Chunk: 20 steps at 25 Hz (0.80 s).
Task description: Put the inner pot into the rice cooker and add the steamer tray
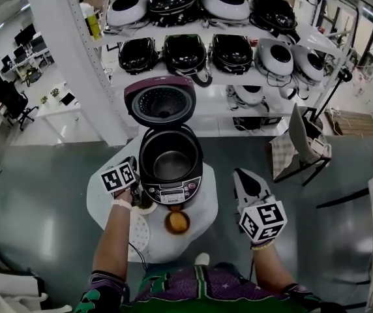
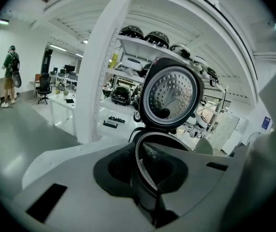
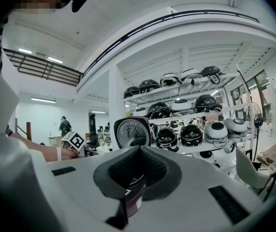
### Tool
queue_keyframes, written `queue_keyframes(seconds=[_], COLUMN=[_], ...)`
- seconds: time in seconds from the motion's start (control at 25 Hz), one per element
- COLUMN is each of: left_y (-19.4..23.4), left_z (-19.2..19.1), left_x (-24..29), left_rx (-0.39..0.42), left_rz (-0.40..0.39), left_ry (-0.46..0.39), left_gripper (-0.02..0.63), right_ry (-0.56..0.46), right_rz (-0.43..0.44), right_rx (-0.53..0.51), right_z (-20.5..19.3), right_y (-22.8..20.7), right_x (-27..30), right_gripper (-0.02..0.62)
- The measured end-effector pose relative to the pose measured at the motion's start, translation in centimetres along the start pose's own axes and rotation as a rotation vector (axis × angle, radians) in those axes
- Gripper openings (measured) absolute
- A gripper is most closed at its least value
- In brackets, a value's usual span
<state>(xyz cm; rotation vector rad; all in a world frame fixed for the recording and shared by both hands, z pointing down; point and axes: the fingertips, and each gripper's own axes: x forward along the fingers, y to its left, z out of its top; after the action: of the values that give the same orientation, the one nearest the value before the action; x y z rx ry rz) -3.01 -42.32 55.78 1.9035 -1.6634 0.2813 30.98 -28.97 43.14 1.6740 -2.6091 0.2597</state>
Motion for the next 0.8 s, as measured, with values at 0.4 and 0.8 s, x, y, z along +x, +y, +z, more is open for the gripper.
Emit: queue_keyframes(seconds=[0.4, 0.8], left_y=[0.9, 1.4], left_z=[2.0, 5.2], left_x=[-7.8, -17.1], left_rx=[0.073, 0.182], left_rz=[-0.041, -0.109], left_ry=[-0.120, -0.228], left_gripper=[0.054, 0.054], right_ry=[-0.049, -0.095], right_rz=[-0.015, -0.045], right_rx=[-0.030, -0.034], right_z=[3.0, 5.5], right_y=[4.7, 10.3], right_x=[-1.1, -2.5], right_gripper=[0.006, 0.006])
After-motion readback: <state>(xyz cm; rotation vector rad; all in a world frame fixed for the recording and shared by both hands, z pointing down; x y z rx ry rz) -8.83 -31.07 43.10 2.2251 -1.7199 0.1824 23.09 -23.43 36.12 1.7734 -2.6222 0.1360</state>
